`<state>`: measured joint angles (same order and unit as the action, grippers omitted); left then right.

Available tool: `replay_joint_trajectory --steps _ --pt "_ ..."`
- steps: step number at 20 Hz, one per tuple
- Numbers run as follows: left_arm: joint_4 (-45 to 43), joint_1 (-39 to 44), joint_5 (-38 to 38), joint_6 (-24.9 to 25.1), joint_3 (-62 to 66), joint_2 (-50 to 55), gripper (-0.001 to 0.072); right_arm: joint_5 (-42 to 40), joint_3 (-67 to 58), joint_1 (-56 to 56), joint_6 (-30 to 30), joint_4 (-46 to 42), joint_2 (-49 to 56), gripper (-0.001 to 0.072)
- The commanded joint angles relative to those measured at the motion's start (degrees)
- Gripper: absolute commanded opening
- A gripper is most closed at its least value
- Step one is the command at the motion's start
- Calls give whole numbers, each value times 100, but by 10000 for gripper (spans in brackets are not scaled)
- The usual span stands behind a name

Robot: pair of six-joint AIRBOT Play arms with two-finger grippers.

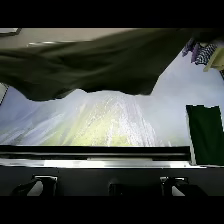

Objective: Fold the clothes and pants, and hang the long-sleeved shirts on hangers.

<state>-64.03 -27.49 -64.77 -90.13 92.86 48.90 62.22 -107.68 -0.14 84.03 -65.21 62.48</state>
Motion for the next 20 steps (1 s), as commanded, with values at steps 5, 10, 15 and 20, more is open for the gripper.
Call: replay_joint_trajectory --steps 5,10,15,20 --pt "-1871 7 -326 -1366 586 -1561 13 319 -629 9 1191 -1088 -1539 28" --pt "-1703 7 -560 -1239 577 -1108 13 905 -546 11 1539 -1381 -1025 28" --pt "-754 297 -756 -120 -116 485 13 1156 398 4 957 -1344 420 29" --pt "-992 1029 560 166 -507 2865 13 63 1305 4 966 -1370 2120 28"
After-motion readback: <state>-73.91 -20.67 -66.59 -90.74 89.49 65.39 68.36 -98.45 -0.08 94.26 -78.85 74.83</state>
